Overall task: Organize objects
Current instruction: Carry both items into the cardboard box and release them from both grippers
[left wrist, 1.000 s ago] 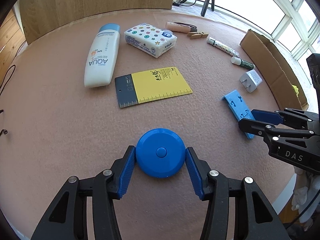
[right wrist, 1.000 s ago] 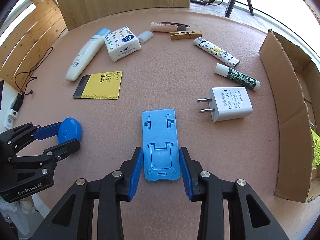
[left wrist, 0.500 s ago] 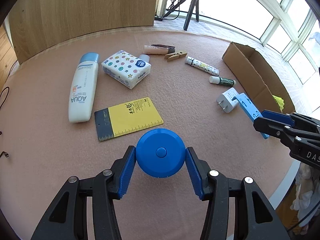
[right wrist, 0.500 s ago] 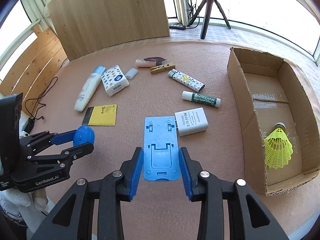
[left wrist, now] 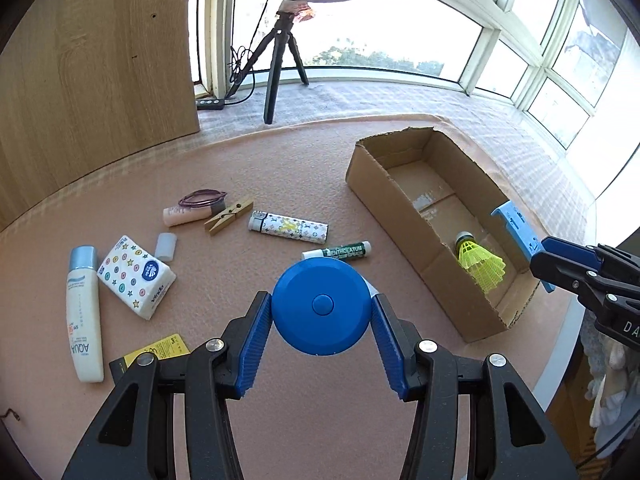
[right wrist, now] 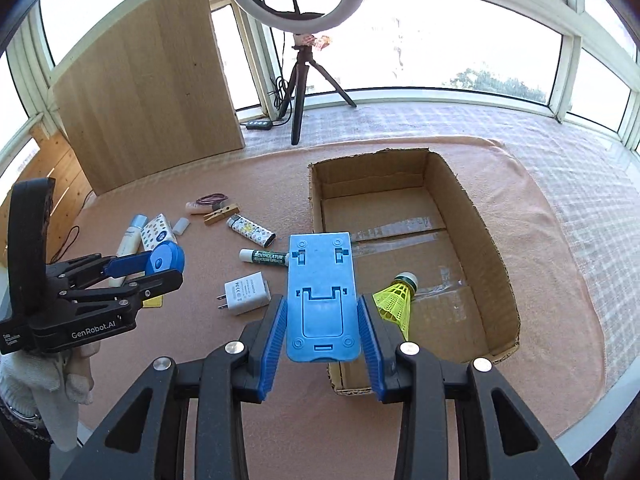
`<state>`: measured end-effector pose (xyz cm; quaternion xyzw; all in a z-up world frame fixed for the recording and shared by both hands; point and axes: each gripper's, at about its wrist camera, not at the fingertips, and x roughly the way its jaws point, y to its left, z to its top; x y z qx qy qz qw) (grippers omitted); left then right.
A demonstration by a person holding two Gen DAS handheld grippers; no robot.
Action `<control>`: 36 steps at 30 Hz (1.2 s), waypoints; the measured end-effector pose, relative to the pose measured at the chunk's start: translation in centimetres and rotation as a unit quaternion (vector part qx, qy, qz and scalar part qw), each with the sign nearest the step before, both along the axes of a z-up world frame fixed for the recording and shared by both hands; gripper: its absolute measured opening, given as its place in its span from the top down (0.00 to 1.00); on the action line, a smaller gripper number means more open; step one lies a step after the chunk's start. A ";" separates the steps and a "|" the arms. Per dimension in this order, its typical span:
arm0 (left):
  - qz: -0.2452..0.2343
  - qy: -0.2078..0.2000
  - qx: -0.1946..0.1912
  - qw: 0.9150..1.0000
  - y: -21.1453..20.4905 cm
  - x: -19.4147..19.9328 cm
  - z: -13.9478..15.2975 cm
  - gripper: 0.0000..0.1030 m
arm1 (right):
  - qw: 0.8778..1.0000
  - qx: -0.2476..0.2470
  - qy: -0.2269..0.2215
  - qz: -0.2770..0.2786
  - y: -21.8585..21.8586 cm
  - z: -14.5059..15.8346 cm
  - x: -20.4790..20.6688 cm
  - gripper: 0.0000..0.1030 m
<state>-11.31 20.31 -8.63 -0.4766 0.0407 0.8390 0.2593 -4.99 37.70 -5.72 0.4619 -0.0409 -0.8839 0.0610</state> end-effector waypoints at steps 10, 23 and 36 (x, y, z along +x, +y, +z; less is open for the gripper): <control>-0.062 0.021 0.003 0.998 9.9 -3.3 1.3 0.48 | 0.999 0.007 -0.003 -0.046 5.7 -0.7 -0.6 0.68; -0.078 0.040 -0.006 0.996 17.2 -7.1 2.2 0.03 | 0.998 0.012 0.022 -0.057 7.9 -0.4 -0.6 0.20; -0.075 0.027 -0.002 0.997 17.7 -6.8 1.7 0.03 | 0.998 -0.007 -0.001 -0.070 8.2 -1.7 -0.8 0.20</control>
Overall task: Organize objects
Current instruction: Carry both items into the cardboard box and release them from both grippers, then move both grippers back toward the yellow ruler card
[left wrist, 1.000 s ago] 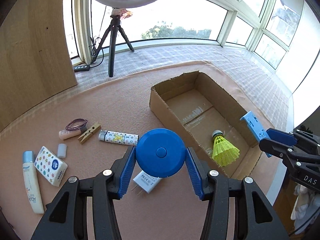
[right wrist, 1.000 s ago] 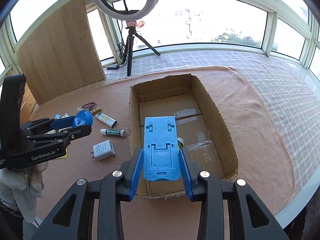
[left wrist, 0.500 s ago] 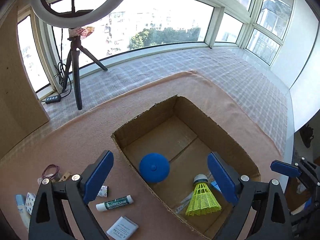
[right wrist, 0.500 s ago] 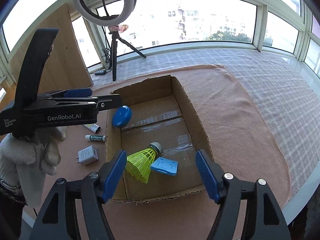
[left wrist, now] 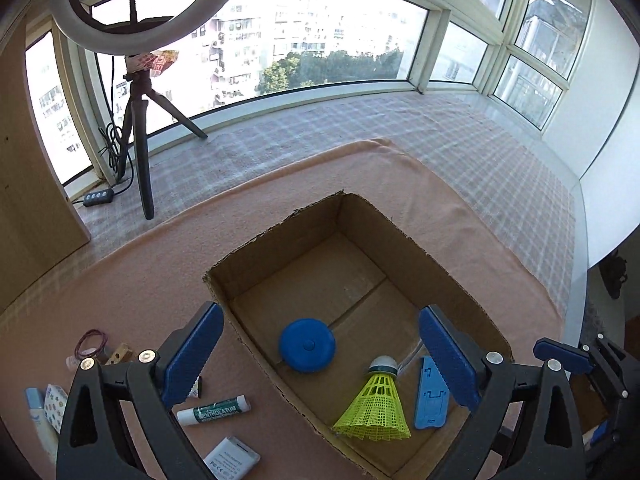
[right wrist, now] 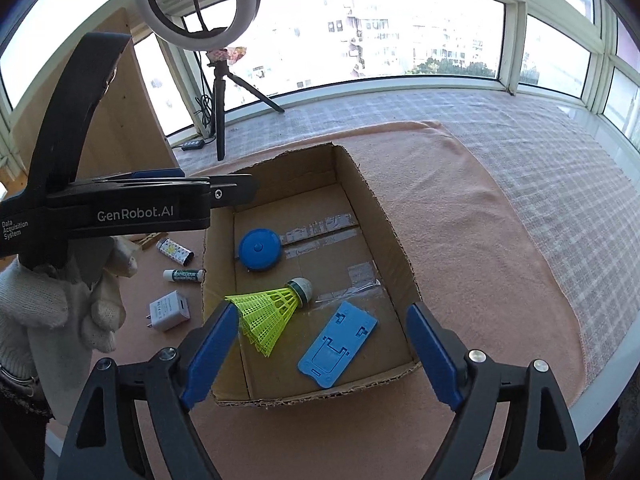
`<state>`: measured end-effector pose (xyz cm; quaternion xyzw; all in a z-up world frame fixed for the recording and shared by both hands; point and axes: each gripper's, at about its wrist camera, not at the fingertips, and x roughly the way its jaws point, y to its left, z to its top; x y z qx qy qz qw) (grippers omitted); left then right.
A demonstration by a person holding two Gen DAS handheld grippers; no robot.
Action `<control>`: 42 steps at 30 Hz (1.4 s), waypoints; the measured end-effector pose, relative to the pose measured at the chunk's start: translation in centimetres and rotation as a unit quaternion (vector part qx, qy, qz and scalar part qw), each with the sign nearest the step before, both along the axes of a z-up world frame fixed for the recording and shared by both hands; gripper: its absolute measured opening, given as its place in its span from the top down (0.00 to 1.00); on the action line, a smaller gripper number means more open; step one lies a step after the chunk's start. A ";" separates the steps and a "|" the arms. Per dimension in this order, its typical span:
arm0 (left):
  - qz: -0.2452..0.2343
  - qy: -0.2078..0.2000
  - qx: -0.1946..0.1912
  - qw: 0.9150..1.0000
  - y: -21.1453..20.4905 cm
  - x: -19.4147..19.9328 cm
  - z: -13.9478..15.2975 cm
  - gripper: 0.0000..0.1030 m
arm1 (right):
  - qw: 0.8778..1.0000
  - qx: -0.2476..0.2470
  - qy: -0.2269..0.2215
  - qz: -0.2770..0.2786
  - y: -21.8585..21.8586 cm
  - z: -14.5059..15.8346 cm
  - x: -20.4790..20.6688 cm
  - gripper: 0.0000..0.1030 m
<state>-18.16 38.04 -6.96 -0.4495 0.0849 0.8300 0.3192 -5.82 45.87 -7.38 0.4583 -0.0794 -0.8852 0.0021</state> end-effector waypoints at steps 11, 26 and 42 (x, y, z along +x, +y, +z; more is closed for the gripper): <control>0.021 0.000 -0.006 1.000 -3.0 0.6 -0.2 0.03 | 0.999 -0.024 0.021 -0.003 -0.4 0.3 0.2 0.20; 0.079 -0.009 -0.020 0.997 -12.8 1.0 -1.2 0.03 | 0.998 -0.047 0.003 0.035 -5.0 0.4 -1.2 0.20; 0.182 -0.048 -0.042 0.981 -28.4 -1.2 -4.3 0.03 | 0.992 -0.086 -0.024 0.095 -13.0 -0.4 -2.6 0.20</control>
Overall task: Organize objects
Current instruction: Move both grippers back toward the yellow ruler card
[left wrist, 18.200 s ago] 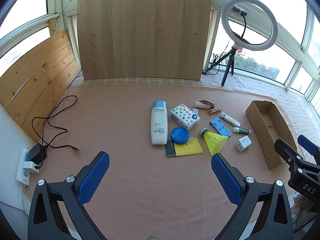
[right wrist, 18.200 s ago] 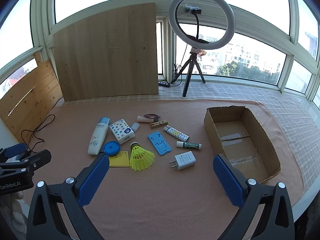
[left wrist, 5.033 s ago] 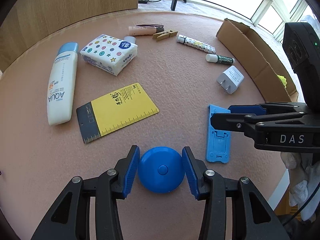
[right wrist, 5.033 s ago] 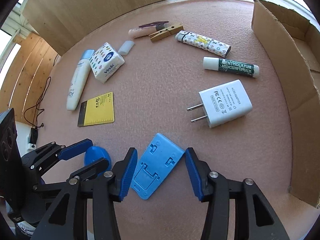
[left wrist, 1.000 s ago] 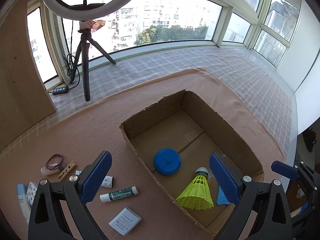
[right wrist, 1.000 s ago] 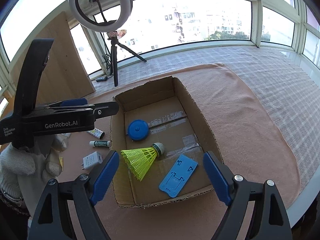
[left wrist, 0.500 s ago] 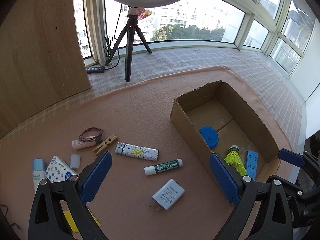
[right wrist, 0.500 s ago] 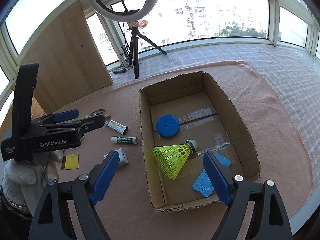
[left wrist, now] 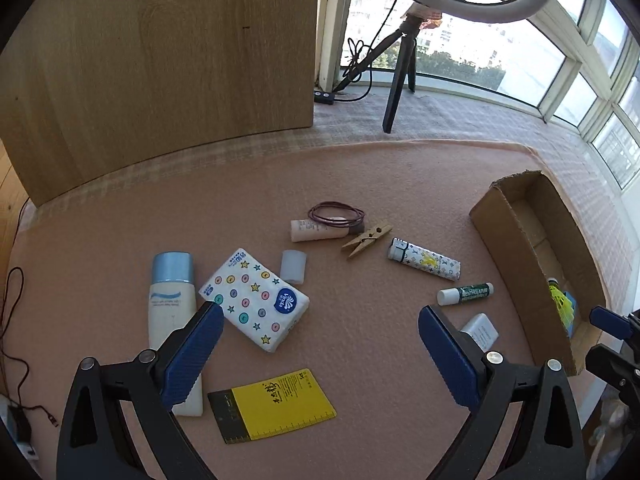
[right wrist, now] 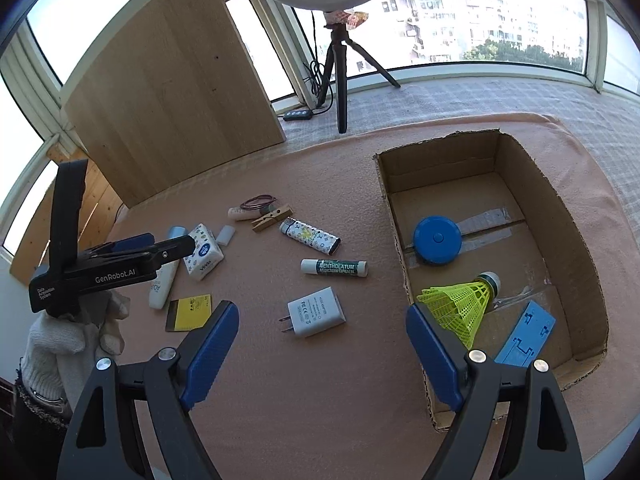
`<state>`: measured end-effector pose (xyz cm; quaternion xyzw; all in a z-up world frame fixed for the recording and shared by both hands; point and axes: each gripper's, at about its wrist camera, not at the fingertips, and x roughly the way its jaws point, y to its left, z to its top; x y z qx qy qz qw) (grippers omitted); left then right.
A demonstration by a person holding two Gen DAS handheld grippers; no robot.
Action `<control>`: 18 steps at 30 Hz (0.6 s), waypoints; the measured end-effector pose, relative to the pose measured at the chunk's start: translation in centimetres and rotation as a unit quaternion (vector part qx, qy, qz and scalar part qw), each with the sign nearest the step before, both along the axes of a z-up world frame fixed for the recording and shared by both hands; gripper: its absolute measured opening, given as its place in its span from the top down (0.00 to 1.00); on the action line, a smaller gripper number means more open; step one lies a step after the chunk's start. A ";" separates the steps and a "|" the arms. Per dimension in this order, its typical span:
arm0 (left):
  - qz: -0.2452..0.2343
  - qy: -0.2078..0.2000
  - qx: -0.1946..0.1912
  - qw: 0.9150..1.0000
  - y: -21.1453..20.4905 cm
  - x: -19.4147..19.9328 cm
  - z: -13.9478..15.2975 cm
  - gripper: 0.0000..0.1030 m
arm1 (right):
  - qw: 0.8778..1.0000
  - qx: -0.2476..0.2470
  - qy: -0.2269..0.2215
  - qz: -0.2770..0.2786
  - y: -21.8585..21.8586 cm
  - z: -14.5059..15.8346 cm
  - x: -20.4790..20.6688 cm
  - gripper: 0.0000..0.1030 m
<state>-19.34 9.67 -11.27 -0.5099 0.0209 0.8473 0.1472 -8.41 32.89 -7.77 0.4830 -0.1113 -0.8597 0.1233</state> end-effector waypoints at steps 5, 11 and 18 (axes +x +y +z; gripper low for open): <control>0.025 -0.021 0.009 0.999 -3.6 -1.7 -1.0 0.03 | 1.000 -0.002 -0.008 0.011 -1.5 -0.4 0.2 0.20; 0.031 -0.038 0.014 0.999 -5.9 -2.8 -2.0 0.04 | 0.999 -0.009 -0.024 0.024 -2.6 -1.1 0.7 0.20; -0.064 -0.055 -0.023 0.996 -5.1 -0.2 -3.9 0.04 | 0.999 -0.008 -0.032 0.023 -3.1 -1.6 0.9 0.20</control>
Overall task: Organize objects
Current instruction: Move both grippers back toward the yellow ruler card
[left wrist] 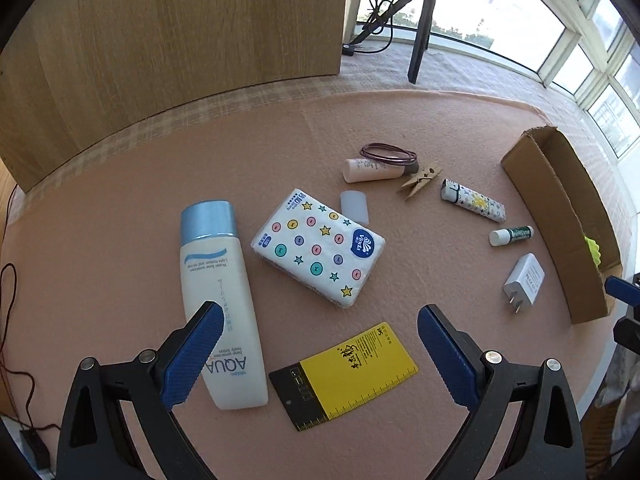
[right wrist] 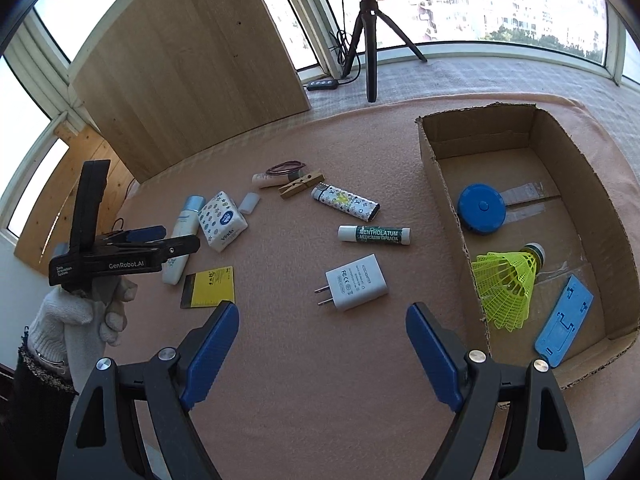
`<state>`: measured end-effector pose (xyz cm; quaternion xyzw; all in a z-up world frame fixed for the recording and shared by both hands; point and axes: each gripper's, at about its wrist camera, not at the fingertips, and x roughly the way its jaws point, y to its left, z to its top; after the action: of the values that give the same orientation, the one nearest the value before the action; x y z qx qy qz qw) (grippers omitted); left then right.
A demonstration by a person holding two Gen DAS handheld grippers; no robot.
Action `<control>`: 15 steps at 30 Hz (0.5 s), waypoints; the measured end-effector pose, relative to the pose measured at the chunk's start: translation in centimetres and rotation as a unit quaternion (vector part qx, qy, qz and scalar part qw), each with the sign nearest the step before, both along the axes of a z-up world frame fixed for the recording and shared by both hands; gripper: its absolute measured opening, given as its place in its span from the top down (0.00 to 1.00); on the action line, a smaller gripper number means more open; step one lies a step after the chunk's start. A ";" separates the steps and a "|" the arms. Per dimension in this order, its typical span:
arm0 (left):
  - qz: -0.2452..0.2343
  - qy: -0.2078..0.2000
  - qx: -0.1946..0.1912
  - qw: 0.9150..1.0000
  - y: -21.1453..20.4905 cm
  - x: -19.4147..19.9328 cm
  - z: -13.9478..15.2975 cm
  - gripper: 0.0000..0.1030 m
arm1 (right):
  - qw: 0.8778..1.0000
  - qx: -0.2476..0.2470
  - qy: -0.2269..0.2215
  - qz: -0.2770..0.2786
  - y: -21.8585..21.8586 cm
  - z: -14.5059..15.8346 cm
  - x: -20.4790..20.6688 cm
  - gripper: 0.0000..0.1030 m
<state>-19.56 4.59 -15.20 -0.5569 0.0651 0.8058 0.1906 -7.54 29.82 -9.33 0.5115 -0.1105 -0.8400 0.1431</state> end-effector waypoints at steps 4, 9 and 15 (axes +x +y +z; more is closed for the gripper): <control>-0.037 -0.016 0.003 0.999 0.5 1.2 -0.6 0.06 | 1.000 0.002 -0.004 -0.003 -0.2 -0.1 0.0 0.20; -0.074 -0.033 -0.012 0.997 1.3 2.2 -2.0 0.08 | 1.000 0.007 -0.006 -0.008 -0.2 -0.3 0.4 0.20; -0.097 -0.042 -0.028 0.994 1.5 2.4 -3.0 0.08 | 1.000 0.012 -0.012 -0.022 0.6 -0.5 1.0 0.20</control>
<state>-17.19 6.06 -18.16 -0.5867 0.1333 0.7573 0.2541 -6.58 30.43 -9.85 0.5210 -0.1135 -0.8378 0.1173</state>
